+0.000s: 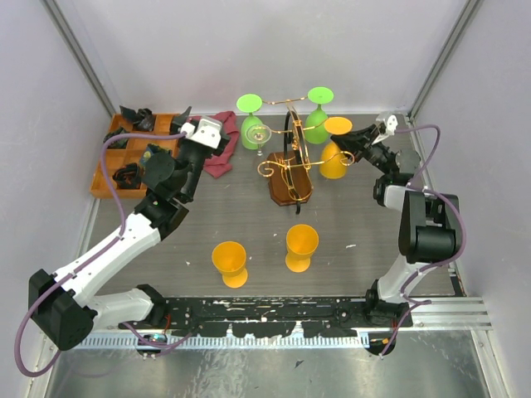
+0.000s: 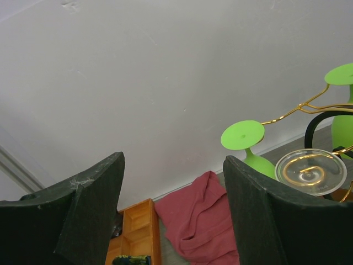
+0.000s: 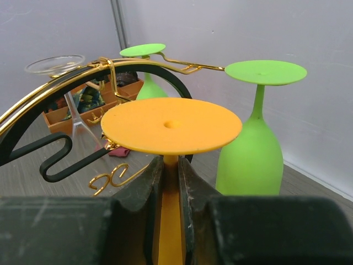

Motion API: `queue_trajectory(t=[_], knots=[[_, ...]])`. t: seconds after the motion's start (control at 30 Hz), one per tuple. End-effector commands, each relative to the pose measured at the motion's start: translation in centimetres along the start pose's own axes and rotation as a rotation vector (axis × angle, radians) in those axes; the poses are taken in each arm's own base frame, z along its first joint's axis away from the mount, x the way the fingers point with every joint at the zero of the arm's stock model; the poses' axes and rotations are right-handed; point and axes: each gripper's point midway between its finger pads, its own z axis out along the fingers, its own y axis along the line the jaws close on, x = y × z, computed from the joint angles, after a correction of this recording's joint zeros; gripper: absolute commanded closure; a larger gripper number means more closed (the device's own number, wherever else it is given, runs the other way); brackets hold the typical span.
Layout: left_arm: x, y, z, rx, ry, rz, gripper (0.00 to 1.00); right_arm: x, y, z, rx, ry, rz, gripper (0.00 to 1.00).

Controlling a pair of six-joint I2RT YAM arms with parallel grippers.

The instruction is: Place the wine glass upside down on the wine glass rack

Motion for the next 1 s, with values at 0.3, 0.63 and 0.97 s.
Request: queue_trajectory(t=[0.3, 0.63, 0.97], knots=[[-0.7, 1.7, -0.1, -0.064, -0.01, 0.007, 0.22, -2.9, -0.2, 2.0, -0.101, -0.142, -0.068, 0.99], [-0.4, 1.8, -0.2, -0.077, -0.002, 0.011, 0.22, -2.6, 1.3, 3.0, -0.176, -0.12, -0.072, 0.99], [0.2, 1.3, 0.1, -0.066, 0.008, 0.026, 0.22, -1.5, 0.5, 3.8, -0.149, -0.082, -0.064, 0.99]])
